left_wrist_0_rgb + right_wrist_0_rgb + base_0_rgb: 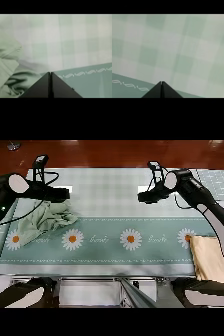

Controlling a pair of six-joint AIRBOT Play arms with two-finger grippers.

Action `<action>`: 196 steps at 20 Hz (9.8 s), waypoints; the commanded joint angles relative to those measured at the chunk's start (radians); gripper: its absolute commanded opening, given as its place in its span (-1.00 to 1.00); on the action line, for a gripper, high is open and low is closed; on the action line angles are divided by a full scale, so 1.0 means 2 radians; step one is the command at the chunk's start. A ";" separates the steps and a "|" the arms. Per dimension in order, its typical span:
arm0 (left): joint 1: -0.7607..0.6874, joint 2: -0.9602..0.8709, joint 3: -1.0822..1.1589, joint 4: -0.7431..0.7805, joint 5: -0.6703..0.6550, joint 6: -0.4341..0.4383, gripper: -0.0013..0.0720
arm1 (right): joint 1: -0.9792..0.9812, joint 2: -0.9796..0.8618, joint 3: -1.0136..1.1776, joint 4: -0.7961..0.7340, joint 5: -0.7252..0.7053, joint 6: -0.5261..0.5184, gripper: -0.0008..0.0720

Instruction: Fold the shirts.

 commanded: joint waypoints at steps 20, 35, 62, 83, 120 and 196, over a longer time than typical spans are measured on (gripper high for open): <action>0.113 -0.172 0.000 0.130 -0.219 -0.014 -0.52 | 0.001 -0.021 0.000 0.030 0.043 0.008 0.72; 0.102 0.122 0.231 -0.237 -0.090 0.061 -0.87 | -0.001 0.353 0.000 -0.043 0.055 0.009 0.72; -0.121 0.126 -0.181 -0.230 0.033 0.060 -0.86 | -0.001 0.437 -0.184 0.052 0.057 0.027 0.72; 0.089 0.155 -0.374 -0.280 -0.191 0.250 0.95 | -0.110 0.312 -0.424 0.189 0.111 -0.067 0.72; 0.036 0.127 0.204 -0.359 -0.006 0.173 -0.87 | -0.084 0.139 0.324 0.170 0.202 -0.097 -0.93; 0.020 -0.012 -0.247 -0.447 0.034 0.186 -0.87 | -0.299 -0.012 -0.189 0.314 0.013 -0.148 0.73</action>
